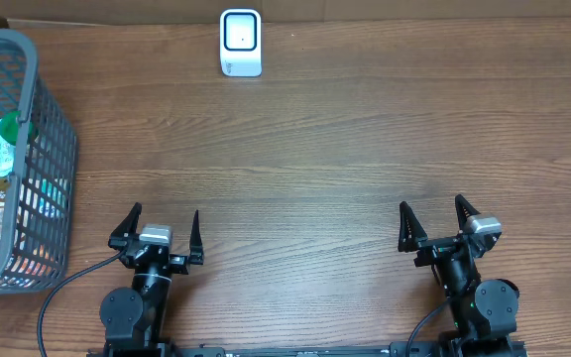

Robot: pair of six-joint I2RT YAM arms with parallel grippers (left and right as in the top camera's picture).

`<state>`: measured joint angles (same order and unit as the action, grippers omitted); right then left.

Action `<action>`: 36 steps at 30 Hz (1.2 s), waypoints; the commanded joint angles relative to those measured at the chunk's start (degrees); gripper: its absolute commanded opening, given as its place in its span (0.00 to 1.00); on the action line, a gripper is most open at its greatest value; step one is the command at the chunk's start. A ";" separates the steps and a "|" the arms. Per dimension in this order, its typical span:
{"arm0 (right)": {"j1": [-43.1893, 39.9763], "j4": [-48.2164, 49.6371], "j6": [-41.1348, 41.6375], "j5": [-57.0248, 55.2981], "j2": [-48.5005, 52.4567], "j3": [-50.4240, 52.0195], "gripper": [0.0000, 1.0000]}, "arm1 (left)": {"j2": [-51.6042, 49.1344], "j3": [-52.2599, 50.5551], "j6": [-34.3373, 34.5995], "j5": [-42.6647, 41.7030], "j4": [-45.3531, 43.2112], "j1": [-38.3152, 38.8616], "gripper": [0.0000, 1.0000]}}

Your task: Scan the item barcode

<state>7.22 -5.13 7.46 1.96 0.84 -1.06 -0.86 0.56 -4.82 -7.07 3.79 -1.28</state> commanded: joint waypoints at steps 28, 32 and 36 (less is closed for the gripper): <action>-0.22 0.42 -0.04 -0.13 -0.68 0.59 1.00 | -28.65 34.62 10.84 -0.33 19.12 -0.57 1.00; -0.22 0.42 -0.04 -0.13 -0.68 0.59 1.00 | -39.76 50.01 10.80 -0.28 31.98 -0.57 0.99; -0.22 0.42 -0.04 -0.13 -0.68 0.59 1.00 | -51.80 67.43 10.05 -0.52 45.62 -0.57 1.00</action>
<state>7.20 -5.10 7.44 2.09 0.84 -1.06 -46.00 56.66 4.80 -7.11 44.10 -1.28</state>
